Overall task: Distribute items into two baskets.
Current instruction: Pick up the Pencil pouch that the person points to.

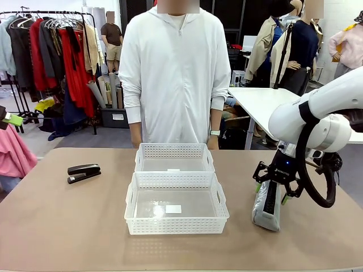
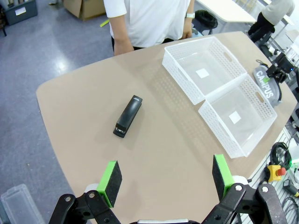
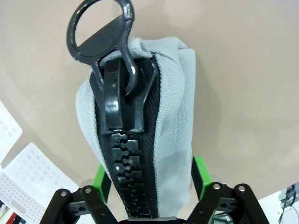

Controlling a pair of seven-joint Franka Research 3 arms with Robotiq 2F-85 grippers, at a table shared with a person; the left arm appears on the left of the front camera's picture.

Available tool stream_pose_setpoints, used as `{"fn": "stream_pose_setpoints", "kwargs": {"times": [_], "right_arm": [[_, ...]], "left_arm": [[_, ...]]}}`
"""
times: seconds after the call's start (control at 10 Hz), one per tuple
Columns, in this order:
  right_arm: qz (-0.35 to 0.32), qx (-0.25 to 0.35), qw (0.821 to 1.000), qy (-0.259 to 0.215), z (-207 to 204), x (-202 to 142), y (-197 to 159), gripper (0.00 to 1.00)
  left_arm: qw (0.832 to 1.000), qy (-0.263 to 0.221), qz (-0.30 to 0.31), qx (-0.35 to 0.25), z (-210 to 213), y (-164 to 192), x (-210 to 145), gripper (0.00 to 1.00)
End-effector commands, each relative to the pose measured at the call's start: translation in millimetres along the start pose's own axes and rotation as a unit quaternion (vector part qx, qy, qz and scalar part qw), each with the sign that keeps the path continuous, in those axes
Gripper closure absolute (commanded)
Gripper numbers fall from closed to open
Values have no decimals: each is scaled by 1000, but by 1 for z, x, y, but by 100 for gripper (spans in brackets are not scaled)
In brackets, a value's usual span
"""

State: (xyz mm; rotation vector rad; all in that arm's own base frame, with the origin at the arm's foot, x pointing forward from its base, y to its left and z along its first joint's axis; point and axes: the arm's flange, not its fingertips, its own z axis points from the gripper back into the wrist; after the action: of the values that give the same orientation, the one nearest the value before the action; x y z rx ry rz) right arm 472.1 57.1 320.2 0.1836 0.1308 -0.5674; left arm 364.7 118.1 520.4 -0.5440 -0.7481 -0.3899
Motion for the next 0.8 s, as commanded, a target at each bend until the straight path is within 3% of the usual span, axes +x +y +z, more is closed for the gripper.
{"fn": "stream_pose_setpoints", "kwargs": {"times": [0.0,0.2,0.5,0.6,0.7], "right_arm": [[-27,-30,999,-12,-4,-8,9,65],[-31,-54,998,-26,-1,-15,12,100],[-57,-112,991,-46,0,-27,23,100],[-22,-57,998,-32,-2,-15,14,100],[-22,-57,998,-32,-2,-15,14,100]], "left_arm": [[1000,-8,0,-5,0,1,1,0],[1000,-8,0,-5,0,1,1,0],[1000,-8,0,-5,0,1,1,0],[1000,-8,0,-5,0,1,1,0],[1000,-8,0,-5,0,1,1,0]]}}
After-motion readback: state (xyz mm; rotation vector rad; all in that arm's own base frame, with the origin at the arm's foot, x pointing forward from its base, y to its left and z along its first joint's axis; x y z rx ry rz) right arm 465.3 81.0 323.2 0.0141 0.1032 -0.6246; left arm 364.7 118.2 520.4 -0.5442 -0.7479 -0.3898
